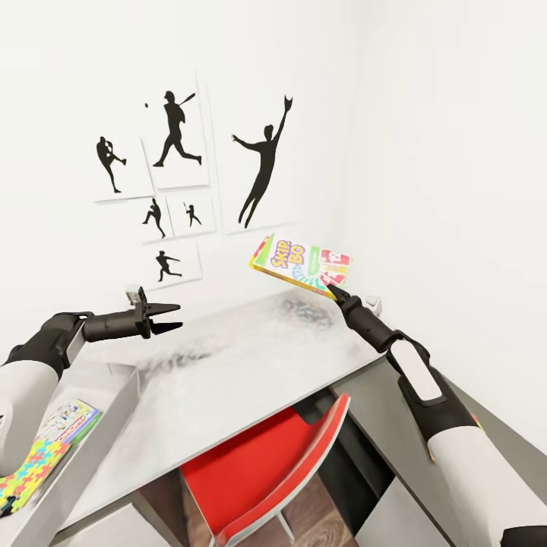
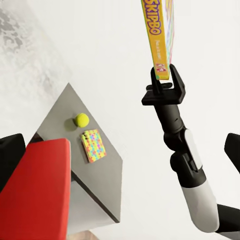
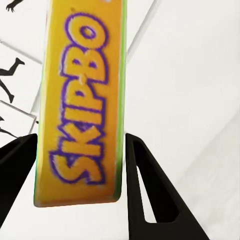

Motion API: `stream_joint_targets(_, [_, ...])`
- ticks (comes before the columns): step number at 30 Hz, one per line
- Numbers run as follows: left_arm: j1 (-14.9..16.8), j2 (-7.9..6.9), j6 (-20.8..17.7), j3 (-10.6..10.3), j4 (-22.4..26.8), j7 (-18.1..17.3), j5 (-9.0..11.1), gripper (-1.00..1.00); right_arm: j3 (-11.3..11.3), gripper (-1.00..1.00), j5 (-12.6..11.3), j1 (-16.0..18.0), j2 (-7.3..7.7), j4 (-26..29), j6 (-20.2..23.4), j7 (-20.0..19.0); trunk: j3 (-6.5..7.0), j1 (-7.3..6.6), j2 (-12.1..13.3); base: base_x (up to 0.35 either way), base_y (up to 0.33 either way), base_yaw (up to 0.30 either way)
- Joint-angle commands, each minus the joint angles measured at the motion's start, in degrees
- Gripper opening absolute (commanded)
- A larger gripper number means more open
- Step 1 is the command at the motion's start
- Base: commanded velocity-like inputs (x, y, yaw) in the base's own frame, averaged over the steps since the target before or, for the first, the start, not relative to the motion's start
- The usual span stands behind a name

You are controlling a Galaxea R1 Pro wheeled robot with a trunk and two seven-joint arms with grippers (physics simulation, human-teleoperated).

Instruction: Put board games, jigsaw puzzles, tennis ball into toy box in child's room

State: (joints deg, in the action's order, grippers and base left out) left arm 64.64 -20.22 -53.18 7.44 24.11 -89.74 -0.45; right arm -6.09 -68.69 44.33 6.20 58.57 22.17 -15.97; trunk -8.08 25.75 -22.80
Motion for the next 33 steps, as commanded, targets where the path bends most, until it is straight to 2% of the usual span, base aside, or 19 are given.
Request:
stream_joint_targets(1, [0.05, 0.0, -0.61, 0.03, -0.02, -0.26, -0.11, 1.0, -0.07, -1.0, -0.42, 0.05, 0.04, -0.02, 0.16, -0.02, -0.03, 0.04, -0.12, 0.0, 0.0, 0.0])
stream_joint_targets(24, [-0.01, 0.01, -0.45, 0.01, -0.03, -0.26, 0.07, 1.0, -0.31, -1.0, -0.63, -0.04, -0.25, -0.07, -0.09, -0.12, 2.07, 0.04, -0.12, 0.0, 0.0, 0.0])
stream_joint_targets(33, [-0.04, 0.13, -0.43, 0.09, 0.04, -0.26, 0.14, 1.0, -0.16, -1.0, -0.85, -3.01, -0.87, -0.27, -0.02, -0.43, 2.91, 0.04, -0.12, 0.0, 0.0, 0.0])
